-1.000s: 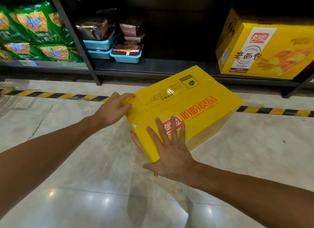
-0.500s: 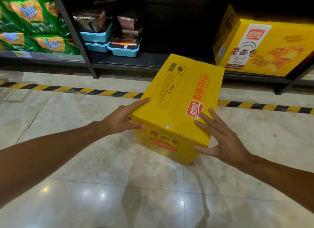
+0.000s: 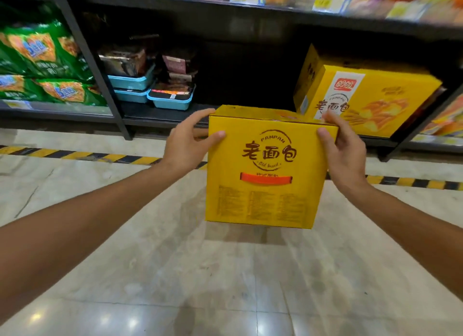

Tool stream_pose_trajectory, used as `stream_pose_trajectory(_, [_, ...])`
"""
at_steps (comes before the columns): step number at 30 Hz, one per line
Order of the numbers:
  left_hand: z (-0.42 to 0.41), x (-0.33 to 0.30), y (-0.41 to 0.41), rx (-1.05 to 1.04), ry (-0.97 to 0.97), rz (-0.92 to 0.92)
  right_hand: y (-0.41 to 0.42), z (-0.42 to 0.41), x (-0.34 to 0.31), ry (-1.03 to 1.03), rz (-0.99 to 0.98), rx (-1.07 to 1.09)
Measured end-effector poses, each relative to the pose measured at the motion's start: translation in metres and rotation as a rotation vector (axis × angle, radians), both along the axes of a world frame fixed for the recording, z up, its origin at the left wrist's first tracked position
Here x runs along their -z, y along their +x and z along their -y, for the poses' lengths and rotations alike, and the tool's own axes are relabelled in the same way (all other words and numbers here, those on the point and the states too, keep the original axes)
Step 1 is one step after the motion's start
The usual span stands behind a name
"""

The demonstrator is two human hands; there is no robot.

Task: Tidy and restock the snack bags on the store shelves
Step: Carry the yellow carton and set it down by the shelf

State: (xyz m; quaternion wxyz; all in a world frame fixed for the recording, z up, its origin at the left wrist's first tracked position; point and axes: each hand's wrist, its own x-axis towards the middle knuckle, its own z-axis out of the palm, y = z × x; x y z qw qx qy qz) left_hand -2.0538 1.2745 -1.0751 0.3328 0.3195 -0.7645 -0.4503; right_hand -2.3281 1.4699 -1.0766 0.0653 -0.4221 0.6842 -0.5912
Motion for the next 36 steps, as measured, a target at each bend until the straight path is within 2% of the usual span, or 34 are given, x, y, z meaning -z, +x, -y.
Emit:
stream_pose_trajectory(3, [-0.001,-0.005,-0.02,-0.057,0.034,-0.04,-0.015,0.022,-0.004,-0.008,0.076,0.051])
stream_pose_trajectory(7, [0.007,0.003,-0.019,0.057,0.085,-0.044,-0.014,0.041,-0.007,0.032,0.096,0.102])
stream_pose_trajectory(11, [0.015,0.007,-0.012,0.155,0.161,-0.068,-0.016,0.042,-0.003,0.047,0.094,0.05])
stream_pose_trajectory(26, [0.026,-0.002,-0.011,0.16,0.196,-0.081,-0.019,0.041,-0.011,0.07,0.119,0.012])
stream_pose_trajectory(36, [0.03,-0.002,-0.003,0.166,0.184,-0.074,-0.026,0.025,-0.01,0.157,-0.015,-0.144])
